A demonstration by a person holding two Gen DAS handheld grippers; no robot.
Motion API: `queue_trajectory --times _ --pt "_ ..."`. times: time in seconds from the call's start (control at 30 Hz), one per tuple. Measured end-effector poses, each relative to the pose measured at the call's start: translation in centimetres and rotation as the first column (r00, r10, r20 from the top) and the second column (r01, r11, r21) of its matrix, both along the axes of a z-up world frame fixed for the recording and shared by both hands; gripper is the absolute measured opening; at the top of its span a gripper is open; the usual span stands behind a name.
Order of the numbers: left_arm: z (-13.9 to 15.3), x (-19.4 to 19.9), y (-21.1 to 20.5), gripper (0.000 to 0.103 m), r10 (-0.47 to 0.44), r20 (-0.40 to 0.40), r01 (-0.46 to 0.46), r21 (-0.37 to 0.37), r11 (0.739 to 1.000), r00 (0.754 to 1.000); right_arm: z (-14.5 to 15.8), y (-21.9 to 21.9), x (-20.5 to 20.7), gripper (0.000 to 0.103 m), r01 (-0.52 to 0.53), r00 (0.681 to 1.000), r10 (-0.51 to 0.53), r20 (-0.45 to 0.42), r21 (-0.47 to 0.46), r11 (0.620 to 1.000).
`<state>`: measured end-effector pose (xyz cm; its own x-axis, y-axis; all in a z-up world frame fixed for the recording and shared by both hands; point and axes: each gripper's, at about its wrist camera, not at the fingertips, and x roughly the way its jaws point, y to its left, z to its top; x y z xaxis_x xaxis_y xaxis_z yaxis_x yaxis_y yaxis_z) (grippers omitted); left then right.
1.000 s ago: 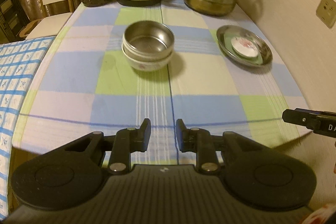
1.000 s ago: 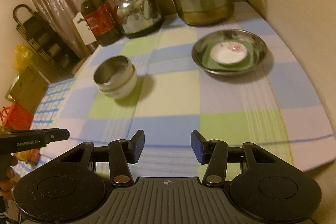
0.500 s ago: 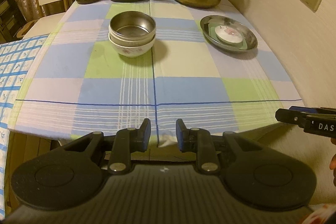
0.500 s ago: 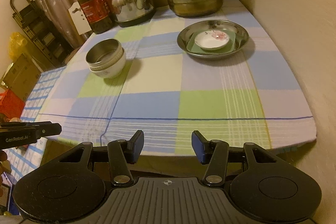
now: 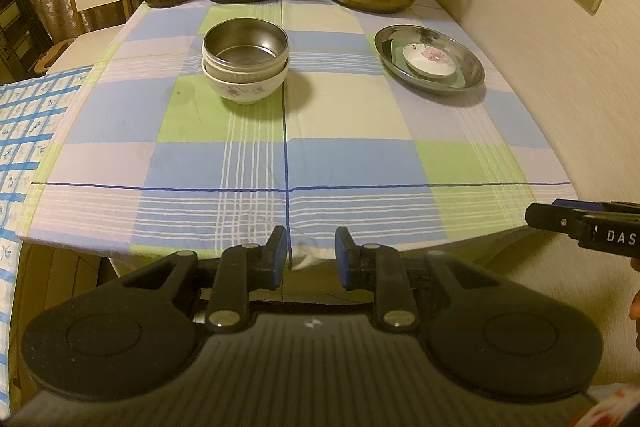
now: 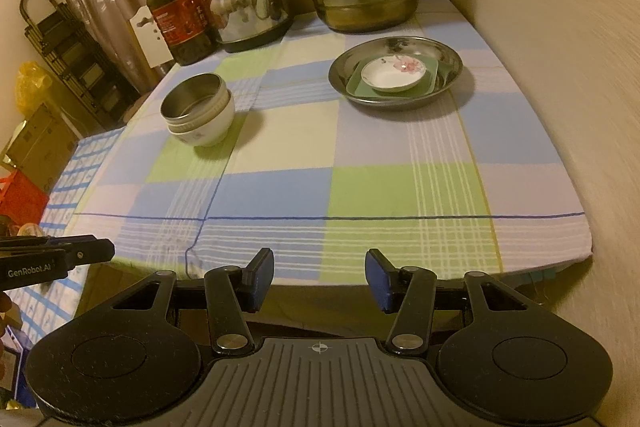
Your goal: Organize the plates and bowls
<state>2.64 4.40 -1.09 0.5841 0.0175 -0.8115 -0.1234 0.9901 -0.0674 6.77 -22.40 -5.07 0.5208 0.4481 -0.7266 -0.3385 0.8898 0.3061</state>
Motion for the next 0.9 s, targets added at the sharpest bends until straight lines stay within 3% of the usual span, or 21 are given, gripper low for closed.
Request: queue_trajectory --times 0.43,0.9 --pt "-0.1 1.9 1.2 0.023 0.035 0.0 -0.035 0.009 0.999 0.999 -0.3 0.7 2.4 0.051 -0.02 1.0 0.02 -0.023 -0.004 1.0" --pt "-0.2 9.9 8.8 0.023 0.083 0.047 -0.086 0.045 0.995 0.995 -0.1 7.1 11.0 0.051 -0.035 0.999 0.035 0.001 0.007 0.999"
